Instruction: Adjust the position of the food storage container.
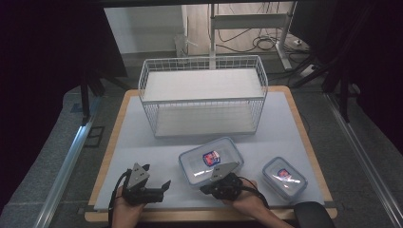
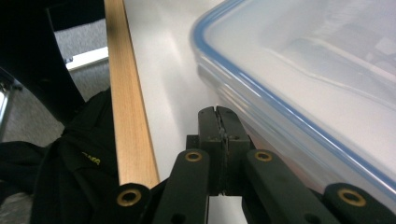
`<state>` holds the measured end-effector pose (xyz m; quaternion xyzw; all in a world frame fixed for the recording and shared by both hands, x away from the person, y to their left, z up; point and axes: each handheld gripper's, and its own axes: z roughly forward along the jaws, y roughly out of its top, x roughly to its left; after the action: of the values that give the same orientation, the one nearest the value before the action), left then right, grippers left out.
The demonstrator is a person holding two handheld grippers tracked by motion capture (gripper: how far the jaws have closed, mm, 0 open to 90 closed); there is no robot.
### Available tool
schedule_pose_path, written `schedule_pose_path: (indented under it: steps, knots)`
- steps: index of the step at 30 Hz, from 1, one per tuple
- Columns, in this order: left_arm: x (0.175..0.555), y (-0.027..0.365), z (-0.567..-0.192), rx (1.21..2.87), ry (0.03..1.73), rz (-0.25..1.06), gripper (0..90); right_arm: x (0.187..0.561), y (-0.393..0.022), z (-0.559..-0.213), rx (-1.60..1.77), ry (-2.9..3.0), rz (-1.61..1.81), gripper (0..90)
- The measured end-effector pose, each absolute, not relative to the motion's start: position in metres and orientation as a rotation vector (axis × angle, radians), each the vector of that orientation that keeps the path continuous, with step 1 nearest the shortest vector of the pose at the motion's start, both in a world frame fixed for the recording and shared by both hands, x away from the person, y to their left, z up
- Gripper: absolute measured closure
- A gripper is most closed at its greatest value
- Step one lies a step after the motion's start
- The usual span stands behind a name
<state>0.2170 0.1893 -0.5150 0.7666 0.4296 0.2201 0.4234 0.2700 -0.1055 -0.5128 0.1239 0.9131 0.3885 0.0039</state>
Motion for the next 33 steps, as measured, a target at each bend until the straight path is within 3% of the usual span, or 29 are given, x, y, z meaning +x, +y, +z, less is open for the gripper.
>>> schedule_pose_path:
  steps: [9, 24, 30, 33]
  knots:
    - [0.217, 0.194, -0.515, 1.895, 1.091, 0.532, 6.1, 0.266, -0.132, -0.495, 0.44, 2.781, 1.233, 89.4]
    - [0.22, 0.188, -0.513, 1.874, 1.088, 0.438, 4.3, 0.307, -0.219, -0.46, 0.762, 2.505, 1.204, 89.4]
    - [0.225, 0.171, -0.511, 1.893, 1.091, 0.43, 22.5, 0.329, -0.222, -0.471, 0.872, 2.479, 1.124, 89.4]
    - [0.229, 0.166, -0.512, 1.899, 1.095, 0.396, 41.9, 0.333, -0.22, -0.477, 0.891, 2.501, 1.101, 89.4]
